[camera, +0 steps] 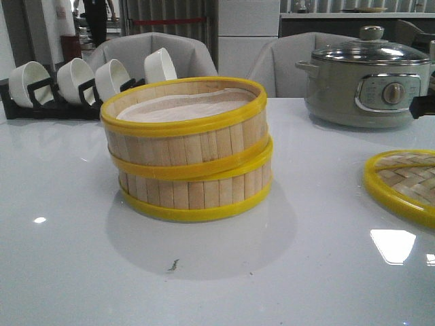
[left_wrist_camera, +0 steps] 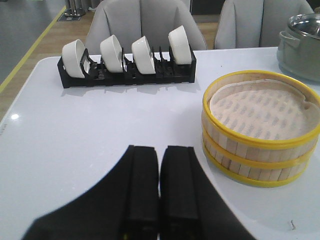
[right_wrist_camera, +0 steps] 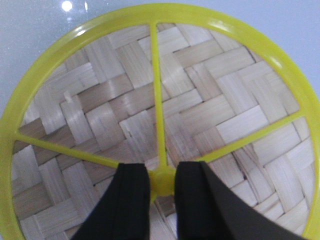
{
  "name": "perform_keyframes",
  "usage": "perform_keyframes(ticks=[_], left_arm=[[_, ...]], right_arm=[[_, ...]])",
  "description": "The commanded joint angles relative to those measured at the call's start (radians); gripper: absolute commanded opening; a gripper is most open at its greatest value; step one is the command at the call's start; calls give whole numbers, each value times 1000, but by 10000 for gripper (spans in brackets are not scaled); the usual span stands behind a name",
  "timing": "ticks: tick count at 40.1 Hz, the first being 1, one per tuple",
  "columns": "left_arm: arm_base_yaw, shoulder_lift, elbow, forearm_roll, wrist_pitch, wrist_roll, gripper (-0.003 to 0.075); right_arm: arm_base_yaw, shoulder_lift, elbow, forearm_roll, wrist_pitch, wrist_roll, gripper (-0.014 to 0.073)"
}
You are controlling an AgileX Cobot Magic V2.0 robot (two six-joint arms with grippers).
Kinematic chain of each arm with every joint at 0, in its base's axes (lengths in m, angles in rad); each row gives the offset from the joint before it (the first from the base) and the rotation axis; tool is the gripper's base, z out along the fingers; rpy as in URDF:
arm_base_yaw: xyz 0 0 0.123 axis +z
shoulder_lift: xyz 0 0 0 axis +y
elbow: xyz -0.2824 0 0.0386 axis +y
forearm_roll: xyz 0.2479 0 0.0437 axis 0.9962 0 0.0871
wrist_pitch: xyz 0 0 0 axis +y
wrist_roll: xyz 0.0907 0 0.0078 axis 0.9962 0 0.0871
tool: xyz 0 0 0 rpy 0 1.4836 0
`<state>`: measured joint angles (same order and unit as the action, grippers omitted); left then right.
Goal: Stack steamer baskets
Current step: 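Lower the right gripper onto the woven lid's centre spoke and grasp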
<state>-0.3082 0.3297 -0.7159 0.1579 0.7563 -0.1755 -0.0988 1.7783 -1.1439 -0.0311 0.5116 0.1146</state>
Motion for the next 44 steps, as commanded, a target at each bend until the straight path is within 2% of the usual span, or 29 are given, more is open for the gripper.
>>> perform_keyframes(ticks=[1, 14, 17, 23, 39, 41, 44], left_arm=[[2, 11, -26, 1, -86, -8, 85], [2, 11, -26, 1, -86, -8, 85], [2, 11, -26, 1, -86, -8, 85], [2, 11, -26, 1, -86, -8, 85], [2, 11, -26, 1, -86, -8, 85], [2, 11, -26, 1, -86, -8, 85], [2, 11, -26, 1, -86, -8, 85]], right_arm=[[0, -46, -34, -4, -41, -3, 232], [0, -46, -34, -4, -40, -3, 212], [0, -46, -34, -4, -40, -3, 168], [0, -46, -34, -4, -41, -3, 13], [0, -49, -34, -4, -28, -3, 33], [1, -49, -34, -4, -24, -3, 59], [5, -49, -34, -4, -22, -3, 146]])
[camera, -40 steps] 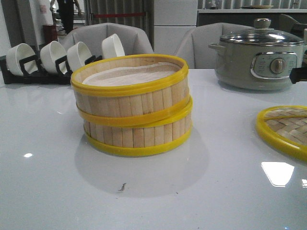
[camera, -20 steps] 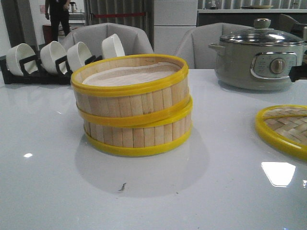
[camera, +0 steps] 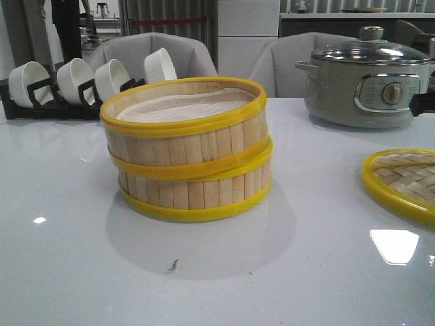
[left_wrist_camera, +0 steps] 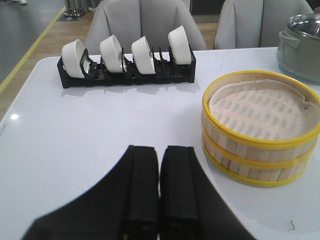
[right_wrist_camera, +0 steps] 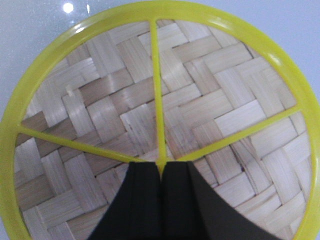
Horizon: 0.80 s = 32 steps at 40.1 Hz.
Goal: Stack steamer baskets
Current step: 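Lower the right gripper onto the woven lid's centre spoke and grasp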
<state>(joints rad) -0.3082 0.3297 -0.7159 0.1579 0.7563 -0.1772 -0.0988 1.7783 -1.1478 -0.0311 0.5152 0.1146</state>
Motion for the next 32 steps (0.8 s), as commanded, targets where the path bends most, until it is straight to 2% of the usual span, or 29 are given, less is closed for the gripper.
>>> perform_keyframes(ticks=[1, 4, 7, 32], left_arm=[[2, 11, -26, 1, -86, -6, 85], [2, 11, -26, 1, -86, -6, 85], [2, 11, -26, 1, -86, -6, 85], [2, 11, -26, 1, -86, -6, 85]], right_arm=[[5, -49, -30, -4, -25, -3, 192], [6, -49, -30, -4, -23, -3, 307], [6, -49, -30, -4, -24, -3, 348], [-7, -35, -30, -5, -76, -3, 343]])
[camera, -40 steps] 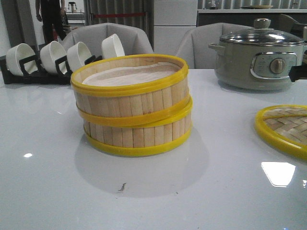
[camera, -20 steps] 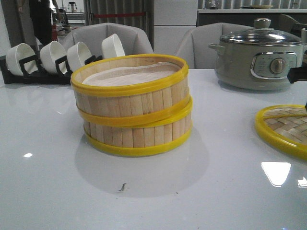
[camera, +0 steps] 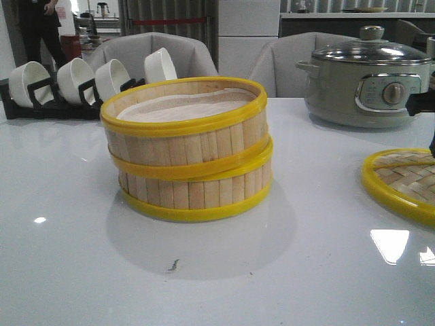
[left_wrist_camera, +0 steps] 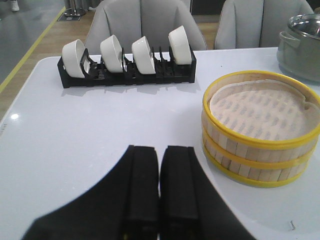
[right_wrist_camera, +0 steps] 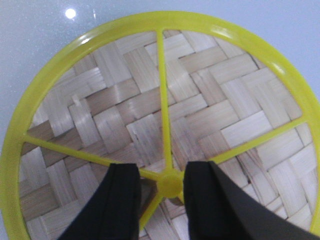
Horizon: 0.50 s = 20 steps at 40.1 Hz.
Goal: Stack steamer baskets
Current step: 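Lower the right gripper onto the woven lid's centre spoke and grasp, then lift the woven lid with the right gripper toward the basket stack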
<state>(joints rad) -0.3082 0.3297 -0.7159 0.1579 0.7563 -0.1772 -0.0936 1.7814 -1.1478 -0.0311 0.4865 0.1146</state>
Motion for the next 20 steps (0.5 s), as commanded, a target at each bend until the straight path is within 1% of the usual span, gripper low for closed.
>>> perform_keyframes(ticks=[1, 6, 20], left_arm=[[2, 11, -26, 1, -86, -6, 85], [2, 11, -26, 1, -86, -6, 85], [2, 11, -26, 1, -86, -6, 85]], right_arm=[[-14, -35, -30, -5, -44, -3, 343], [-14, -28, -30, -5, -23, -3, 343], [-14, -27, -30, -4, -30, -3, 343]])
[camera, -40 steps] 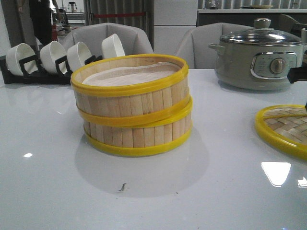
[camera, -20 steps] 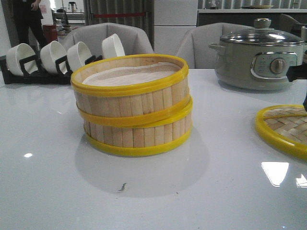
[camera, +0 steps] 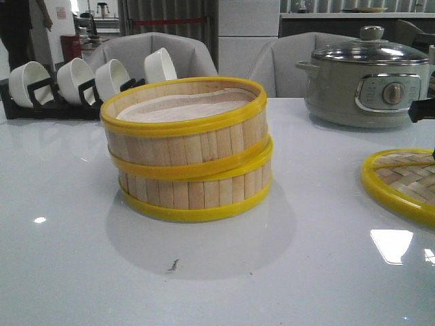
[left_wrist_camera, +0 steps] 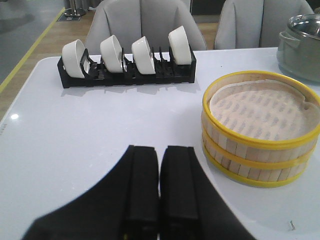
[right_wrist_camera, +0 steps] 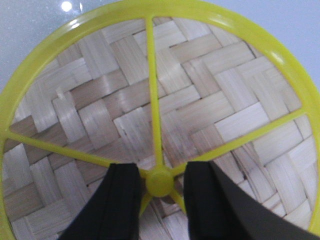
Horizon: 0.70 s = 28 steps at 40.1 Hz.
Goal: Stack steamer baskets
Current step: 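Lift the woven lid with the right gripper toward the basket stack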
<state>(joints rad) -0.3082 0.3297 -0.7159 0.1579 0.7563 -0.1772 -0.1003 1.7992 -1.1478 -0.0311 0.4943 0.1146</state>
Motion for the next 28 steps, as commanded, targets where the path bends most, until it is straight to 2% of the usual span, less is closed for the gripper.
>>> perform_keyframes(ticks=[1, 28], left_arm=[[2, 11, -26, 1, -86, -6, 85], [2, 11, -26, 1, -86, -6, 85]], right_arm=[[-7, -44, -30, -4, -39, -3, 343], [-7, -44, -30, -4, -65, -3, 343]])
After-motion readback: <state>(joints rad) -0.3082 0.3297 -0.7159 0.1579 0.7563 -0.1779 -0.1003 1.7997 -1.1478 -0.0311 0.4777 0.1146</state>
